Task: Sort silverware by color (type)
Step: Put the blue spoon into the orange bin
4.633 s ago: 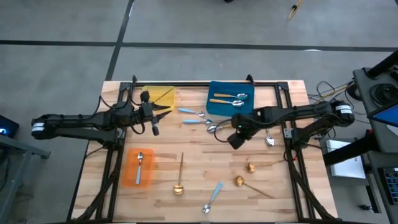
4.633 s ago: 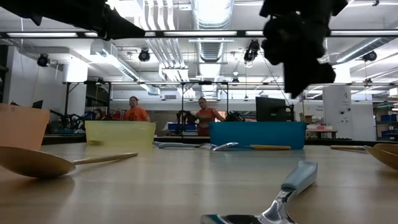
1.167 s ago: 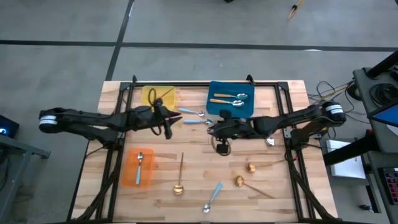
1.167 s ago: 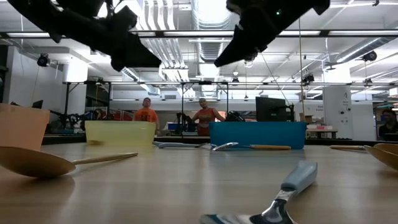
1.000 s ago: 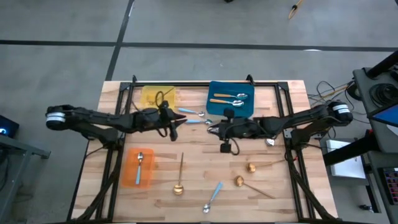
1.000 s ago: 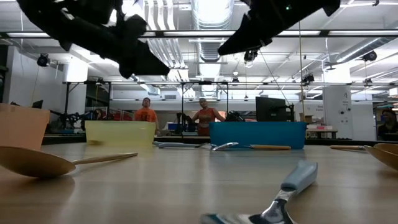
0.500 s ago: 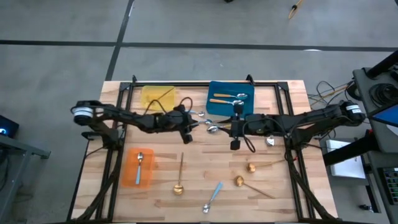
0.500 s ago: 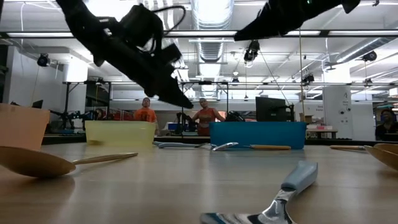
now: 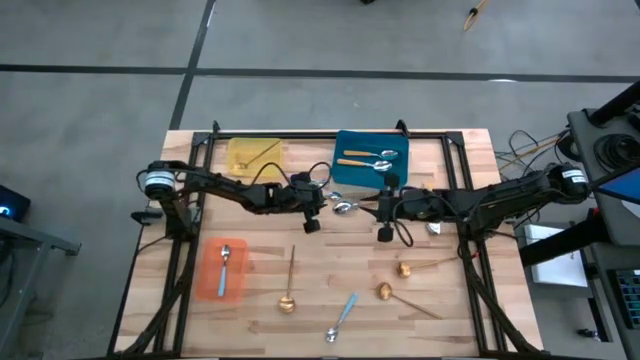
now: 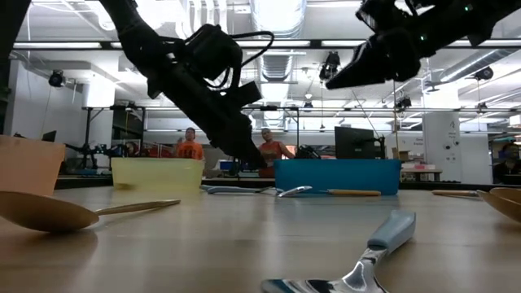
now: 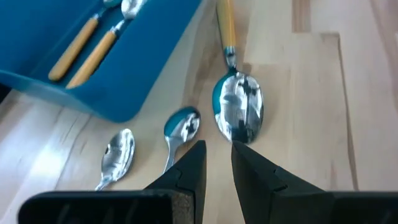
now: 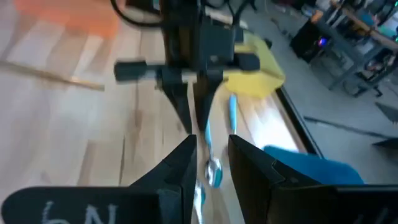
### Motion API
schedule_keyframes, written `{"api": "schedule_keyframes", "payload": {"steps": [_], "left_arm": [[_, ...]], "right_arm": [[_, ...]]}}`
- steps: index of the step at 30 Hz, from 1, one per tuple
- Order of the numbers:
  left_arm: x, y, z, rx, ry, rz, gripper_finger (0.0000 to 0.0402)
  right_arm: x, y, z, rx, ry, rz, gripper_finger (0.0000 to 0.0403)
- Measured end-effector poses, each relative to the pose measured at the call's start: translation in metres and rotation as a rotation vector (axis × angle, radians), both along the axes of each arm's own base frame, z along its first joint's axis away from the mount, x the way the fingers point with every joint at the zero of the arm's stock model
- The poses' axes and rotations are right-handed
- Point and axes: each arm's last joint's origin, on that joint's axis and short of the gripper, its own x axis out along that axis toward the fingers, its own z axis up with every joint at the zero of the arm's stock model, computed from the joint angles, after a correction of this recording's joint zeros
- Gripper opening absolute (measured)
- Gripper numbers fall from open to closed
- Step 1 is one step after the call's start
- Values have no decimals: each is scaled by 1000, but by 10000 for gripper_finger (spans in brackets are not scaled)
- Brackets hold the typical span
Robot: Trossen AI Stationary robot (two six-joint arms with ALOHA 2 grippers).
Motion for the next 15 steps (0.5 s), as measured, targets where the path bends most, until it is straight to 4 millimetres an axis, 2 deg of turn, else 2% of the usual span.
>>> {"api": "schedule_keyframes", "payload": {"steps": [9,15], "left_arm": [[-2,13,-1,-2,25,38,58],[-4,17,-3,-5,37,52,59]], "right_arm": [[-15,-2,31,-97,-106,32,84],[-22,-3,38,-96,-144,35,84]]}}
